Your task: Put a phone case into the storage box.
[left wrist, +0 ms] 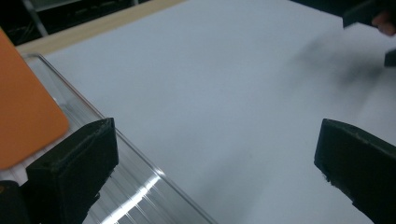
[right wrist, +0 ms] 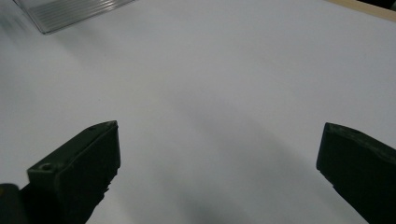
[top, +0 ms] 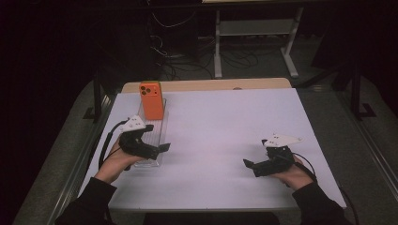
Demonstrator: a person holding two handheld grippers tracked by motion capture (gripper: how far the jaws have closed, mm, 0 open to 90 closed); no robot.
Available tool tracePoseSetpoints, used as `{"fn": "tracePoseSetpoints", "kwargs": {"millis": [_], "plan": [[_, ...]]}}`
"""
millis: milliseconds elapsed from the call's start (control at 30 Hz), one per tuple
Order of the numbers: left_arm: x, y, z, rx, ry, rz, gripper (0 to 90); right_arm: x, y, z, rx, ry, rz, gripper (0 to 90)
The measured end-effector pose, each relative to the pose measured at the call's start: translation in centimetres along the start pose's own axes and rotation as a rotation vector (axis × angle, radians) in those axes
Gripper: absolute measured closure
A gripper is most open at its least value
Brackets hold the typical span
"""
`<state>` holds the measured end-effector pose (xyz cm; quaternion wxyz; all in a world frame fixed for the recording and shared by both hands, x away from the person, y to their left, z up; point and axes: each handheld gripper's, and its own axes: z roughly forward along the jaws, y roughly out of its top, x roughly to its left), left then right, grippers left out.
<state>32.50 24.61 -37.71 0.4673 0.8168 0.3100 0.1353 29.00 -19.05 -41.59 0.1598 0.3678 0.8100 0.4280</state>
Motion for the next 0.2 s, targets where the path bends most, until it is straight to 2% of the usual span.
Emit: {"fn": "tracePoseSetpoints", "kwargs": {"millis": [100,200], "plan": [[-0.5,-1.1,0.0,0.006,-0.008,-0.001,0.0,-0.1,0.0,0.0,-0.007,-0.002,-0.01,0.0],[-0.6,-1.4,-0.1,0.015,-0.013,0.006,0.0,-0.1,0.0,-0.1,-0.006,-0.002,-0.007,0.0]]}}
